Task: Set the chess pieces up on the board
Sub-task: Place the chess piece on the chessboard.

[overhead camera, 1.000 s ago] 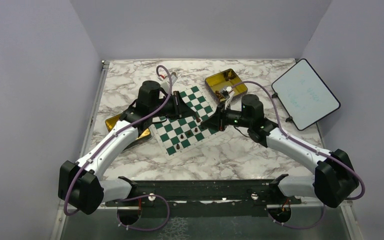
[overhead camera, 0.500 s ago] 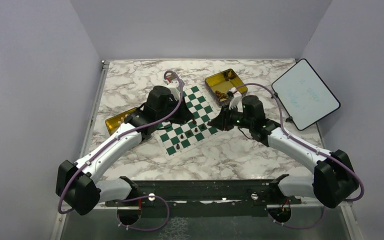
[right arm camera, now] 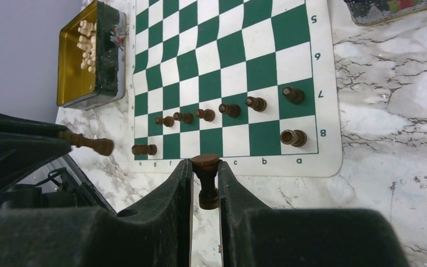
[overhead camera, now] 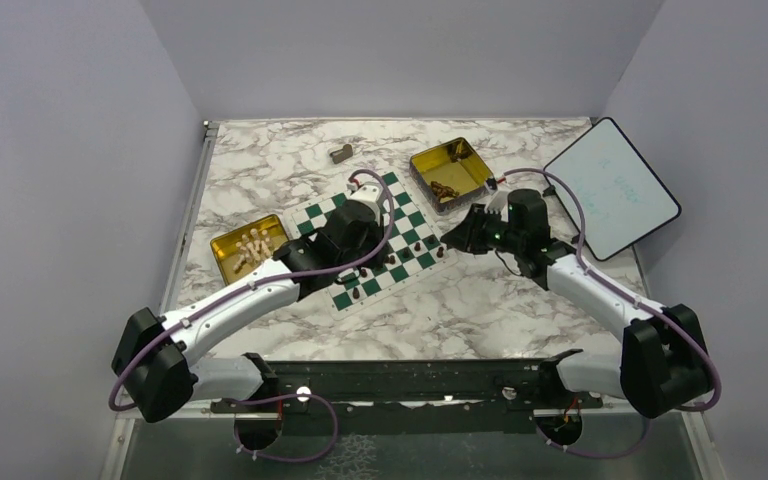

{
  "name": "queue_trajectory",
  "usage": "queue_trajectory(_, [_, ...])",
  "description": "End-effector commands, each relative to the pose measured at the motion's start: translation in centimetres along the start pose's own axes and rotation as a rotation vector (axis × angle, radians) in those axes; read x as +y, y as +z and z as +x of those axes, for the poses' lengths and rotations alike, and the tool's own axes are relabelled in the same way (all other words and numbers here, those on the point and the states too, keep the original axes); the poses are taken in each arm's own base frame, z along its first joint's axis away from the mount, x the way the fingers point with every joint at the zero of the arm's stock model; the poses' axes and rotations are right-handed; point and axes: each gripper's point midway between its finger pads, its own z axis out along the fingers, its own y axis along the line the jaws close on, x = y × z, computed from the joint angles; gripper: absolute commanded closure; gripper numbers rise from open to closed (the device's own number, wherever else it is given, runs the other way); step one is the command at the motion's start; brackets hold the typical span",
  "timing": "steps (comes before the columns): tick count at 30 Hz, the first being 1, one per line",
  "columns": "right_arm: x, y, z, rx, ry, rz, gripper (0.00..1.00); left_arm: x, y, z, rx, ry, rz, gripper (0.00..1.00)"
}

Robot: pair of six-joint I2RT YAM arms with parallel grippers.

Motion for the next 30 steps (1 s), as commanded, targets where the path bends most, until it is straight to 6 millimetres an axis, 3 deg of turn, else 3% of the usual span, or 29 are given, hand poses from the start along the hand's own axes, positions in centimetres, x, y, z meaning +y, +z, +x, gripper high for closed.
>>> queue_trajectory(1, [1.3, -0.7, -0.9, -0.046, -0.015, -0.047, 0.93, 1.1, 1.4, 1.3, -0.032, -0.017, -0.070, 0.97])
queue_trajectory(15, [0.7, -1.8, -1.5, -0.081, -0.038, 0.010, 0.93, 0.3, 6.2, 4.2, -0.042, 0.027, -0.048, 0.96])
queue_trajectory(30, [0.4, -1.6, -1.1, -0.082, -0.054, 0.007, 0.93, 0.9, 6.8, 5.7, -0.059, 0.047, -0.027, 0.96])
